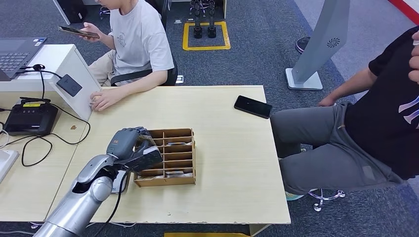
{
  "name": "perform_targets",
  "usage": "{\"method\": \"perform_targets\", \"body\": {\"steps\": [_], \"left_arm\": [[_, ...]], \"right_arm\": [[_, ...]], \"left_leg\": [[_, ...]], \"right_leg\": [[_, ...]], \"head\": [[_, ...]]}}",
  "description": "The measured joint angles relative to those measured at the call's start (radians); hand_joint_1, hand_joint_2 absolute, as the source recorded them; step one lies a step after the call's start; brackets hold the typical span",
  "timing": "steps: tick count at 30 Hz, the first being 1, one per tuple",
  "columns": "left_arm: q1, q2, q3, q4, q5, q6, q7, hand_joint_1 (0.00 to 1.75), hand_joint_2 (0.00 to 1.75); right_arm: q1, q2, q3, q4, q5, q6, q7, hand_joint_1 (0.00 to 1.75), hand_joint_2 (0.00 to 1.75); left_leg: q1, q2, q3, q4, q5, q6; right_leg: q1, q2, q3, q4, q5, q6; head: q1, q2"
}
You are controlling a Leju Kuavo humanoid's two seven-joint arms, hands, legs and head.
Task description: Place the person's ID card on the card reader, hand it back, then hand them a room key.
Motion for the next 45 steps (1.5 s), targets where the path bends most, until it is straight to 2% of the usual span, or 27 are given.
{"method": "perform_targets", "body": {"steps": [5, 10, 13, 18, 21, 26, 28, 31, 34, 39, 45], "left_arm": [[-0.016, 0.03, 0.025, -0.075, 0.148, -0.026, -0.041, 1.75, 1.75], [-0.124, 0.109, 0.105, -0.237, 0.308, -0.113, -0.052, 1.75, 1.75], [-0.148, 0.134, 0.126, -0.291, 0.328, -0.111, -0.068, 1.75, 1.75], [-0.211, 0.186, 0.176, -0.39, 0.471, -0.135, -0.083, 1.75, 1.75], [-0.238, 0.214, 0.211, -0.44, 0.499, -0.146, -0.081, 1.75, 1.75], [-0.237, 0.238, 0.246, -0.479, 0.501, -0.14, -0.086, 1.75, 1.75], [-0.233, 0.241, 0.253, -0.482, 0.484, -0.13, -0.084, 1.75, 1.75], [-0.228, 0.243, 0.259, -0.478, 0.393, -0.091, -0.036, 1.75, 1.75], [-0.228, 0.241, 0.26, -0.437, 0.238, -0.039, 0.044, 1.75, 1.75], [-0.228, 0.228, 0.249, -0.281, -0.057, 0.066, 0.16, 1.75, 1.75], [-0.214, 0.211, 0.243, -0.157, -0.137, 0.094, 0.193, 1.75, 1.75]], "right_arm": [[0.007, -0.005, 0.004, 0.0, -0.025, -0.009, -0.004, 0.0, 0.0], [0.022, -0.011, 0.004, 0.002, -0.041, -0.02, -0.012, 0.0, 0.0], [0.024, -0.014, 0.004, 0.002, -0.046, -0.021, -0.012, 0.0, 0.0], [0.029, -0.016, 0.003, 0.007, -0.063, -0.024, -0.022, 0.0, 0.0], [0.032, -0.016, 0.003, 0.01, -0.066, -0.026, -0.029, 0.0, 0.0], [0.034, -0.017, 0.003, 0.013, -0.068, -0.031, -0.032, 0.0, 0.0], [0.034, -0.017, 0.003, 0.013, -0.071, -0.032, -0.031, 0.0, 0.0], [0.035, -0.017, 0.003, 0.013, -0.078, -0.034, -0.031, 0.0, 0.0], [0.035, -0.017, 0.003, 0.012, -0.079, -0.036, -0.03, 0.0, 0.0], [0.036, -0.018, 0.004, 0.012, -0.08, -0.045, -0.029, 0.0, 0.0], [0.041, -0.02, 0.006, 0.012, -0.082, -0.05, -0.029, 0.0, 0.0]], "left_leg": [[0.001, 0.0, -0.001, 0.001, 0.001, 0.0], [0.001, 0.0, -0.002, 0.001, 0.001, -0.001], [0.001, 0.0, -0.002, 0.001, 0.001, -0.001], [0.001, 0.0, -0.003, 0.001, 0.001, -0.001], [0.001, 0.0, -0.003, 0.0, 0.001, -0.001], [0.001, 0.0, -0.003, 0.0, 0.001, -0.001], [0.001, 0.0, -0.003, 0.0, 0.001, -0.001], [0.001, 0.0, -0.003, 0.0, 0.001, -0.001], [0.001, 0.0, -0.003, 0.0, 0.001, -0.001], [0.001, 0.001, -0.002, 0.001, 0.002, -0.001], [0.001, 0.001, -0.003, 0.0, 0.002, -0.002]], "right_leg": [[0.001, 0.0, -0.001, 0.0, 0.0, 0.0], [0.001, 0.0, -0.002, 0.001, 0.001, -0.001], [0.001, 0.0, -0.002, 0.001, 0.001, -0.001], [0.001, 0.0, -0.003, 0.001, 0.001, -0.001], [0.001, 0.0, -0.003, 0.001, 0.001, -0.001], [0.001, 0.0, -0.003, 0.001, 0.001, -0.001], [0.001, 0.0, -0.003, 0.001, 0.001, -0.001], [0.001, 0.0, -0.003, 0.001, 0.001, -0.001], [0.001, 0.0, -0.003, 0.001, 0.001, -0.001], [0.001, 0.001, -0.003, 0.001, 0.001, -0.001], [0.001, 0.001, -0.003, 0.001, 0.001, -0.001]], "head": [[0.0, 0.0], [0.0, 0.0], [0.0, 0.0], [0.0, 0.0], [0.0, 0.0], [0.0, 0.0], [0.0, 0.0], [0.0, 0.0], [0.0, 0.0], [0.0, 0.0], [0.0, 0.0]]}}
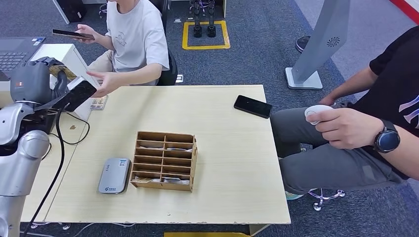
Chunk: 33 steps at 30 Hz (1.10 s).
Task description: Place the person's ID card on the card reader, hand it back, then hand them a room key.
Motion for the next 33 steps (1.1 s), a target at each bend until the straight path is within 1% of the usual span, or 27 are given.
{"method": "perform_targets", "body": {"steps": [7, 19, 23, 27, 28, 33], "left_arm": [[0.009, -0.005, 0.0, 0.055, -0.006, 0.004, 0.006, 1.75, 1.75], [0.02, -0.011, -0.001, 0.082, -0.005, 0.004, 0.005, 1.75, 1.75], [0.025, -0.013, -0.001, 0.089, 0.01, 0.003, -0.007, 1.75, 1.75], [0.026, -0.019, -0.001, 0.091, 0.029, -0.001, -0.021, 0.02, 1.75], [0.026, -0.02, -0.001, 0.091, 0.032, -0.001, -0.023, 0.0, 1.75], [0.04, -0.019, -0.001, 0.09, 0.05, 0.012, -0.041, 0.0, 1.75]], "right_arm": [[0.0, -0.001, 0.001, 0.0, 0.0, -0.002, 0.0, 0.0, 0.0], [0.001, -0.001, 0.004, 0.0, 0.0, 0.0, 0.0, 0.0, 0.0], [0.0, -0.001, 0.013, 0.0, 0.0, -0.001, 0.0, 0.0, 0.0], [0.0, -0.001, 0.019, -0.001, -0.001, -0.001, 0.0, 0.0, 0.0], [0.0, -0.001, 0.02, -0.001, -0.002, -0.001, 0.0, 0.0, 0.0], [0.001, -0.001, 0.021, -0.001, -0.017, -0.001, 0.0, 0.0, 0.0]], "left_leg": [[0.0, 0.0, 0.0, 0.0, 0.0, 0.0], [0.0, 0.001, 0.0, 0.0, 0.0, 0.0], [0.0, 0.001, -0.001, 0.0, 0.0, 0.0], [0.0, 0.001, -0.001, 0.0, 0.0, 0.0], [0.0, 0.001, -0.001, 0.0, 0.0, 0.0], [0.0, 0.001, -0.001, 0.0, 0.0, 0.0]], "right_leg": [[0.0, 0.0, 0.0, 0.0, 0.0, 0.0], [0.0, 0.001, -0.001, 0.0, 0.0, 0.0], [0.0, 0.001, -0.001, 0.0, 0.0, 0.0], [0.0, 0.0, -0.001, 0.0, 0.0, 0.0], [0.0, 0.0, -0.001, 0.0, 0.0, 0.0], [0.0, 0.0, -0.001, 0.0, 0.0, 0.0]], "head": [[0.0, 0.0], [0.0, 0.0], [0.0, 0.0], [0.0, 0.0], [0.0, 0.0], [0.0, 0.0]]}}
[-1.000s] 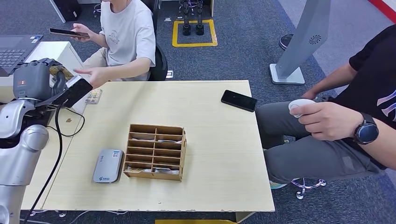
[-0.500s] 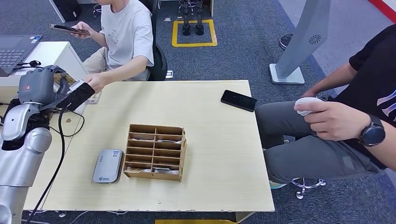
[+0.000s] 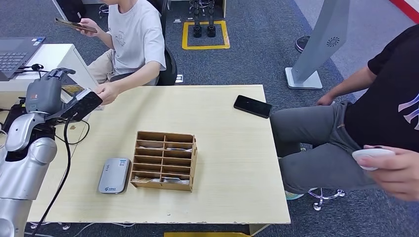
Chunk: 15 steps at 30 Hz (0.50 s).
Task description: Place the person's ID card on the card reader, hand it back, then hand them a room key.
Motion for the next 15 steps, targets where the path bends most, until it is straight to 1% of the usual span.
{"method": "perform_targets", "body": {"steps": [6, 15], "left_arm": [[0.05, 0.024, 0.013, -0.025, 0.014, 0.028, -0.01, 0.0, 1.75], [0.07, 0.038, 0.024, -0.038, 0.015, 0.029, -0.01, 0.0, 1.75]], "right_arm": [[0.007, -0.002, 0.0, 0.0, -0.008, -0.003, 0.0, 0.0, 0.0], [0.009, -0.004, 0.0, 0.0, -0.014, -0.004, 0.0, 0.0, 0.0]], "left_leg": [[0.0, -0.001, 0.0, 0.0, 0.0, 0.0], [0.0, -0.001, 0.0, 0.0, 0.0, 0.0]], "right_leg": [[0.0, 0.0, 0.0, 0.0, 0.0, 0.0], [0.0, 0.0, 0.0, 0.0, 0.0, 0.0]], "head": [[0.0, 0.0], [0.0, 0.0]]}}
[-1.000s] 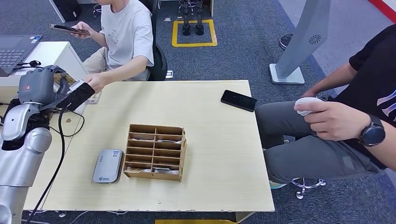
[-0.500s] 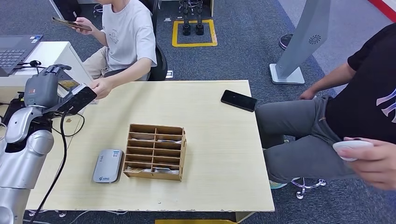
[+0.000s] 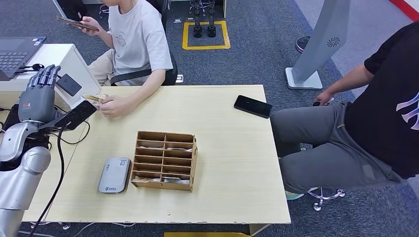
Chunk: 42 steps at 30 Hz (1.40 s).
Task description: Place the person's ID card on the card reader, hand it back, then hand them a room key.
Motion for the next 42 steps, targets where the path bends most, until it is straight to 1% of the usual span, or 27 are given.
{"method": "perform_targets", "body": {"steps": [4, 7, 11, 34, 36, 38, 40, 42], "left_arm": [[0.013, 0.01, 0.007, -0.009, 0.004, 0.01, 0.0, 0.0, 1.75], [0.045, 0.031, 0.039, -0.027, 0.018, 0.033, -0.003, 0.0, 1.75], [0.072, 0.045, 0.073, -0.043, 0.023, 0.04, -0.006, 0.0, 1.75], [0.098, 0.051, 0.1, -0.058, 0.034, 0.046, -0.008, 0.0, 1.75], [0.131, 0.061, 0.122, -0.073, 0.062, 0.068, -0.011, 0.0, 1.75], [0.199, 0.073, 0.178, -0.105, 0.097, 0.111, -0.027, 0.0, 1.75], [0.299, 0.077, 0.266, -0.156, 0.138, 0.156, -0.057, 0.0, 1.75], [0.416, 0.067, 0.375, -0.219, 0.189, 0.173, -0.088, 0.0, 1.75]], "right_arm": [[0.001, 0.0, 0.0, 0.0, -0.007, -0.002, -0.001, 0.0, 0.0], [0.005, 0.0, 0.0, 0.0, -0.018, -0.008, -0.002, 0.0, 0.0], [0.009, -0.001, 0.0, 0.0, -0.021, -0.01, -0.003, 0.0, 0.0], [0.009, -0.001, 0.0, 0.0, -0.025, -0.013, -0.003, 0.0, 0.0], [0.011, -0.001, -0.001, 0.0, -0.038, -0.019, -0.004, 0.0, 0.0], [0.018, -0.002, -0.005, 0.0, -0.058, -0.028, -0.008, 0.0, 0.0], [0.03, -0.003, -0.015, 0.001, -0.081, -0.041, -0.016, 0.0, 0.0], [0.045, -0.004, -0.032, 0.002, -0.105, -0.056, -0.023, 0.0, 0.0]], "left_leg": [[0.0, 0.001, 0.0, 0.0, 0.0, 0.0], [0.0, 0.003, 0.0, 0.0, 0.0, 0.0], [0.0, 0.001, 0.0, 0.0, 0.0, -0.001], [0.0, 0.002, 0.0, 0.0, 0.0, -0.001], [0.0, 0.004, 0.0, -0.001, 0.0, -0.001], [0.0, 0.007, 0.001, -0.001, -0.001, -0.001], [0.0, 0.01, 0.001, -0.001, -0.003, -0.002], [0.0, 0.011, 0.002, -0.001, -0.005, -0.002]], "right_leg": [[0.0, 0.001, 0.0, 0.0, 0.0, 0.0], [0.0, 0.003, -0.001, 0.0, 0.0, 0.0], [0.0, 0.001, -0.001, 0.0, 0.0, 0.0], [0.0, 0.002, -0.001, 0.0, 0.001, 0.0], [0.0, 0.004, 0.0, 0.001, 0.001, 0.0], [0.0, 0.007, -0.001, 0.001, 0.0, 0.0], [0.0, 0.01, -0.002, 0.001, 0.0, -0.001], [0.0, 0.011, -0.002, 0.001, -0.002, -0.001]], "head": [[0.0, 0.0], [0.0, 0.0], [0.0, 0.0], [0.0, 0.0], [0.0, 0.0], [0.0, 0.0], [-0.001, 0.0], [-0.001, 0.0]]}}
